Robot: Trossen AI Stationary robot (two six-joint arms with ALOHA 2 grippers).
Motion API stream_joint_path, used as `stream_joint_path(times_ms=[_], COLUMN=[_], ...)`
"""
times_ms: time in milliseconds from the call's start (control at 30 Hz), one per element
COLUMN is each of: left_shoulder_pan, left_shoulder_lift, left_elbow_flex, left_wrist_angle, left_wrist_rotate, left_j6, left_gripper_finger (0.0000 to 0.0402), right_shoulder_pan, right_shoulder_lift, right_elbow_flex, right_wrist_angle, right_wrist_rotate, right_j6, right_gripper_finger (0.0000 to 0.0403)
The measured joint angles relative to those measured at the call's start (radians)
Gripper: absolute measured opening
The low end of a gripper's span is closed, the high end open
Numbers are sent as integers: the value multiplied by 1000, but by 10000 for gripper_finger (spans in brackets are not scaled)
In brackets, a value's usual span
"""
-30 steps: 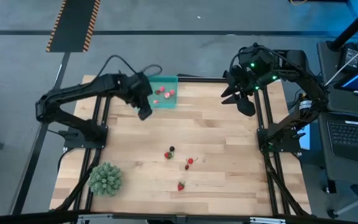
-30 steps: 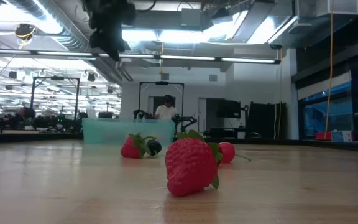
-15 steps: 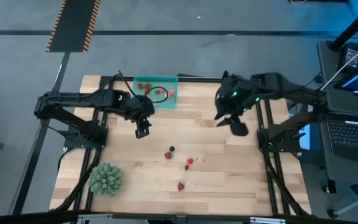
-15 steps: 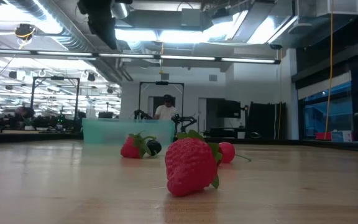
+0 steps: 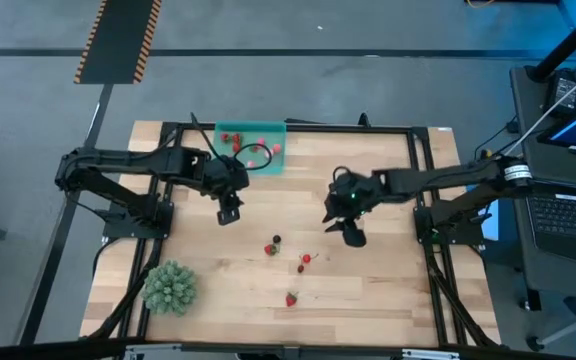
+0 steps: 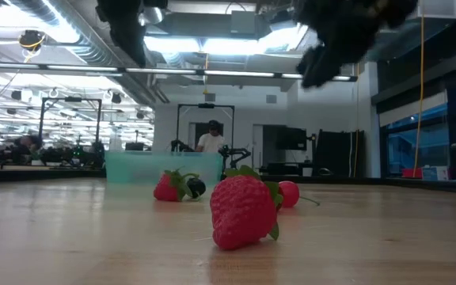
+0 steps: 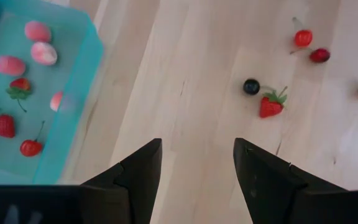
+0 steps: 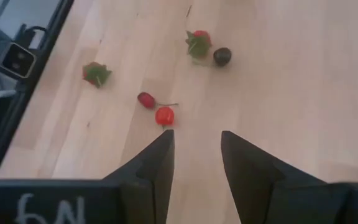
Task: Pick and placing Produce into tupperware
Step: Put the red cherry into the blue bin
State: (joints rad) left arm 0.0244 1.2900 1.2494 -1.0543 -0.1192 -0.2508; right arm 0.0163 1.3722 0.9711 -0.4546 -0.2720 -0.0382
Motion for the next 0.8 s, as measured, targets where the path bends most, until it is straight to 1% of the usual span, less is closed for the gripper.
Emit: stream_joint_path(times_ms=[133, 300, 400, 500, 633, 800], left_shoulder_pan=[0, 1, 1, 1, 1, 1], left_shoulder_lift=[0, 0, 0, 0, 0, 0], left_elbow_flex=[-40, -91, -112, -120, -120, -120], left_wrist_angle=[2, 38, 94, 129, 136, 141], left_wrist_rotate=[0, 0, 1, 1, 1, 1], left_j6=[0, -1, -1, -1, -1, -1], left_gripper_finger=[191, 190, 190, 190, 190, 190], right_shoulder_pan=[25, 38, 37, 37, 56, 129], right_shoulder_lift=[14, 16, 16, 16, 34, 130], right_elbow_flex=[-150, -271, -320, -354, -368, -347], right_wrist_angle=[209, 338, 414, 496, 512, 576], right_wrist_rotate=[-2, -2, -1, -1, 0, 10], right_j6=[9, 17, 83, 123, 132, 84], right_gripper_finger=[136, 136, 136, 136, 136, 136])
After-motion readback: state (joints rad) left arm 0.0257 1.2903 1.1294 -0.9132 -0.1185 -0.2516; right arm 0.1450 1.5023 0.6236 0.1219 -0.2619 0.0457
